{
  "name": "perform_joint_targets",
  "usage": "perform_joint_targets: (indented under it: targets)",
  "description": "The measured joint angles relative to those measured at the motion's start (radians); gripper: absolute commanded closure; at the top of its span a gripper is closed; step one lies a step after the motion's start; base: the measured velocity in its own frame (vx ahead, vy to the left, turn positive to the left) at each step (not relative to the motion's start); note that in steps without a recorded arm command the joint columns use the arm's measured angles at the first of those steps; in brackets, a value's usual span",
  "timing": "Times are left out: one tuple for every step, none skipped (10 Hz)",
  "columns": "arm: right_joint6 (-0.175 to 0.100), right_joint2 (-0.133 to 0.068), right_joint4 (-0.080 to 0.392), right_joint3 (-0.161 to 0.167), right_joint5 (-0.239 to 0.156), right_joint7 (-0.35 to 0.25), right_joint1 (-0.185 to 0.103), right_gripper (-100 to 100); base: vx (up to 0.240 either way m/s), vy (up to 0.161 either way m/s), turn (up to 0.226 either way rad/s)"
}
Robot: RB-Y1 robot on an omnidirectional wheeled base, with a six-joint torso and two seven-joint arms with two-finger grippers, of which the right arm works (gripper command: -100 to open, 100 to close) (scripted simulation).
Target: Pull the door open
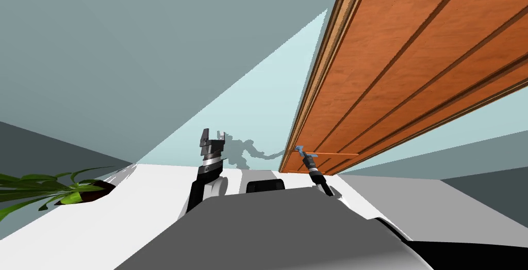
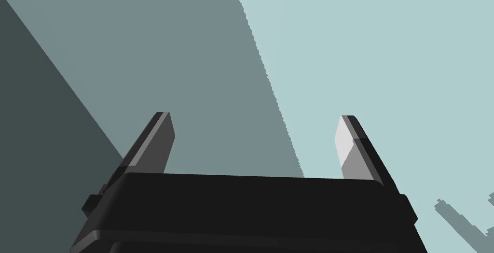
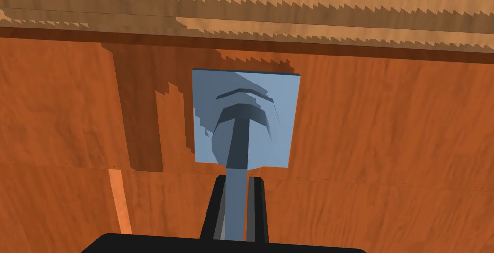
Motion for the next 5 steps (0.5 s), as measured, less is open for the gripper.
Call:
perform_joint_targets:
  targets:
    - [0.002, 0.000, 0.001, 0.000, 0.000, 0.000, 0.000, 100, -0.011, 0.001, 0.001]
    - [0.003, 0.000, 0.001, 0.000, 0.000, 0.000, 0.001, 100, 0.000, 0.000, 0.000]
    - [0.003, 0.001, 0.001, 0.001, 0.000, 0.000, 0.001, 100, 0.000, 0.000, 0.000]
    - [0.003, 0.001, 0.001, 0.001, 0.000, 0.000, 0.001, 100, -0.087, -0.011, 0.116]
    - [-0.005, -0.010, 0.001, 0.005, 0.000, -0.006, 0.006, 100, -0.155, -0.057, 0.120]
